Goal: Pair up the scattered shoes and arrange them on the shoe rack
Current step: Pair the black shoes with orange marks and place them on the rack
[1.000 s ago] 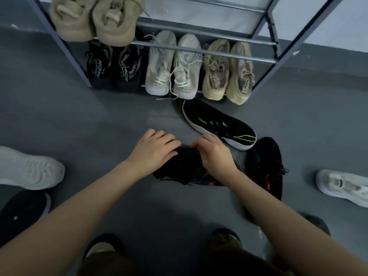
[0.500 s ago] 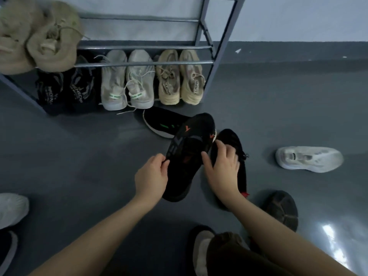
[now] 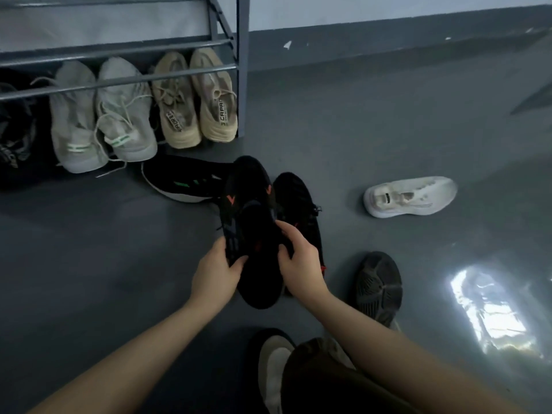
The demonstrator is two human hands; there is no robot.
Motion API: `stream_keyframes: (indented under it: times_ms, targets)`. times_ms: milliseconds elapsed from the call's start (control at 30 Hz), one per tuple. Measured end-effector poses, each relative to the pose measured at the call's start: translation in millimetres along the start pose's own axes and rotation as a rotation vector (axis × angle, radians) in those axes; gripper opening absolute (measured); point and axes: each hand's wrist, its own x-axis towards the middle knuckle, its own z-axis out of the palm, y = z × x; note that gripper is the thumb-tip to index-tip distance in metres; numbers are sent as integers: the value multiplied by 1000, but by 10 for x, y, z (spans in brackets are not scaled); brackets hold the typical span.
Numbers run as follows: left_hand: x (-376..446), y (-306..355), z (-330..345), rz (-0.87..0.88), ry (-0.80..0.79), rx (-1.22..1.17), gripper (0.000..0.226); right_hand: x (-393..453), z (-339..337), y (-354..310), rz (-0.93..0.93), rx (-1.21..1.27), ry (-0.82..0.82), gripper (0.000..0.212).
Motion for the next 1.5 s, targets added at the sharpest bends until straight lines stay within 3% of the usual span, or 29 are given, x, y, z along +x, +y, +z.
stream_keyframes:
  times_ms: [367,667,900,1100,1267,1367,1500]
  targets:
    - [-210,-619,-983,-88,454,103,21,429,1085,-616,-297,-101,-274,46]
    - [-1191,-1493,-1842,-421,802,-1,27,-33,2479,-1404,-563,-97,-803,46]
    - [-2101,-2089,-2100,-648,952,-27,24,-752,3362,-1598,-656,-238,-1019,40]
    - [-2614,-2608,-2245,-825,1075,-35,29,-1187,3906,-1609,-763,-385,-1071,46]
    - [-2839,-2853,-2350,-875,1113,-31,28,-1333,4225,-1461,-1059,-782,-1122,62]
    - [-2971,-2858,-2335,-891,1131,-65,28,-1465,4410,-1383,-1148,-935,-1047,71]
    - [-3171,-2925,-2299,-958,1137,-93,31,-1478,4515,-1337,-1412,-1052,-924,89]
